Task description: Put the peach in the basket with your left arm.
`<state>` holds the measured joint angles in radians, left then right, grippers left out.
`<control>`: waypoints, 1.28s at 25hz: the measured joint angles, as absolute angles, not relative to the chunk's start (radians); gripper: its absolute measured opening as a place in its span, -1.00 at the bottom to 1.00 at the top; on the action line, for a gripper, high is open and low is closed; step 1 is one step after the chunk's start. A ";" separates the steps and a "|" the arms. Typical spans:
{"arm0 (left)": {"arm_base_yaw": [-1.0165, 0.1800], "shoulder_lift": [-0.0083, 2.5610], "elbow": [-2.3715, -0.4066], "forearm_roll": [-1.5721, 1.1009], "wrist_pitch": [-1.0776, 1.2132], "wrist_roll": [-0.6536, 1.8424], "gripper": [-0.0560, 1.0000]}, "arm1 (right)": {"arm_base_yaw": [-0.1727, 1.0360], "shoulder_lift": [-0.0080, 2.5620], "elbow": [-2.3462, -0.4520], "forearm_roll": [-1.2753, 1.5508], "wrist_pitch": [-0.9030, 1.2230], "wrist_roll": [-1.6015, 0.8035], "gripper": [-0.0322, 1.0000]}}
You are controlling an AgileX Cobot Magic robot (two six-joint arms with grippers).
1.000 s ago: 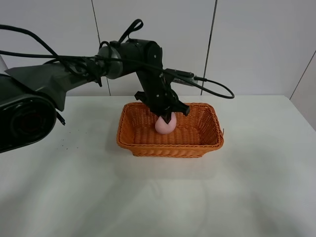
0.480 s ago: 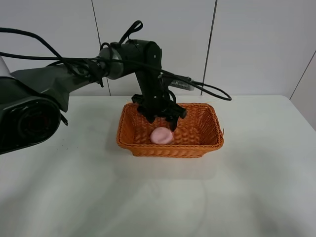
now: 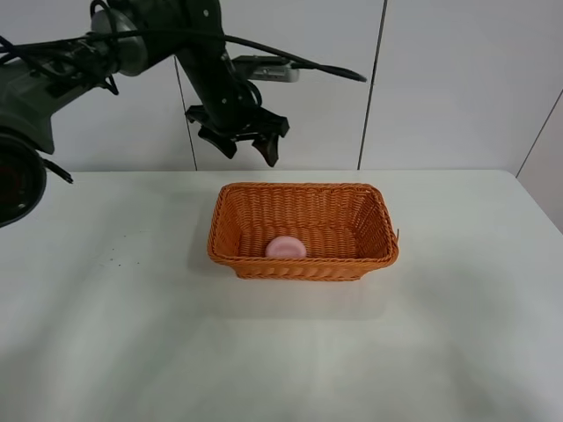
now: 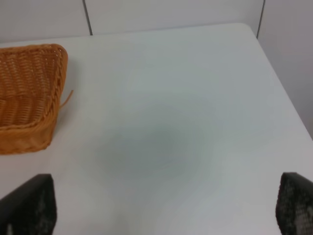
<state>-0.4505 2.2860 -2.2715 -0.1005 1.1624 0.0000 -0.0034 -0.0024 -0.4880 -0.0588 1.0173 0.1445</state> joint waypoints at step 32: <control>-0.009 2.109 -1.971 -0.045 1.170 0.025 0.70 | -0.003 -0.002 -0.488 -0.059 1.017 0.144 0.41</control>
